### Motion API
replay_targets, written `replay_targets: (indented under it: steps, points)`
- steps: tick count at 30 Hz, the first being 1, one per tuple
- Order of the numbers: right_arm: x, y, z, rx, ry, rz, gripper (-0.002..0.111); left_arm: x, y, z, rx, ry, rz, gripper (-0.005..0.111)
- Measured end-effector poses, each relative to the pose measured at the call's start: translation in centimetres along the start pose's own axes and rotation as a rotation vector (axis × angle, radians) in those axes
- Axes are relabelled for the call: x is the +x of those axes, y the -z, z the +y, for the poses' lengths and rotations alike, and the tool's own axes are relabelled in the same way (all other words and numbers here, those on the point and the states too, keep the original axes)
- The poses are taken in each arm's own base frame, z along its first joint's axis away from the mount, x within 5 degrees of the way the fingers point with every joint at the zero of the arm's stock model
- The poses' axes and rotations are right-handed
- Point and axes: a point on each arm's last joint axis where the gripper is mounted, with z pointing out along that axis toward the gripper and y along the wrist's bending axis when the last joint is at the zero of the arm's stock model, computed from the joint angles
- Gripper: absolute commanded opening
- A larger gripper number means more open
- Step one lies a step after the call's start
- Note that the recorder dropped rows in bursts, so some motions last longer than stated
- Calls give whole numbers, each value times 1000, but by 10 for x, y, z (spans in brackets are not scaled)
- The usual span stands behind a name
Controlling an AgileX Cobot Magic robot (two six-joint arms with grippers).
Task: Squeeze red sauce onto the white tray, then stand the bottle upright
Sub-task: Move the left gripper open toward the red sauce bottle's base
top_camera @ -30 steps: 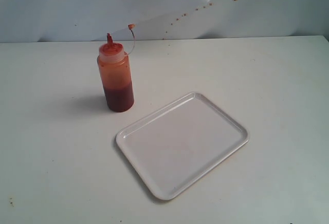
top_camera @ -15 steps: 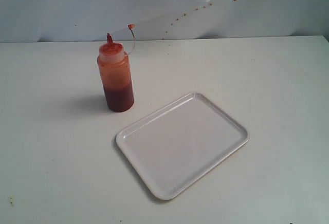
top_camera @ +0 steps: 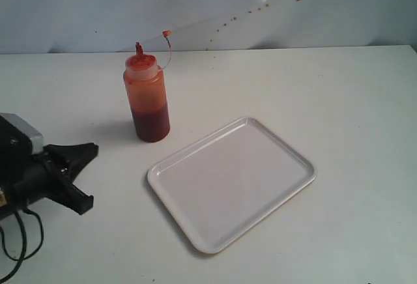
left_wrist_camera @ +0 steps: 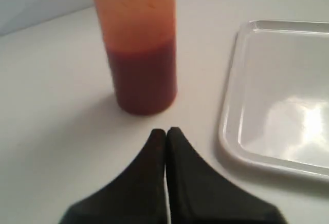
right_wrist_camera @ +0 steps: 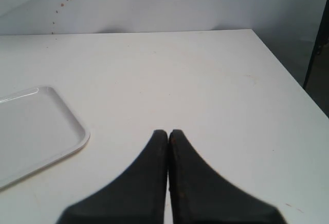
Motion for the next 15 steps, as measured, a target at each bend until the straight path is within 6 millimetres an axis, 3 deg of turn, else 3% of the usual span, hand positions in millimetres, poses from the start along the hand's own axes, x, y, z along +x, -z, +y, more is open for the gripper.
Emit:
replay_targets:
  steps: [3, 6, 15]
  points:
    - [0, 0, 0, 0, 0, 0, 0, 29, -29, 3, 71, 1, 3, 1]
    - [0, 0, 0, 0, 0, 0, 0, 30, -47, 14, 63, -52, -32, 1]
    - [0, 0, 0, 0, 0, 0, 0, 29, -49, 6, 167, -102, -49, 1]
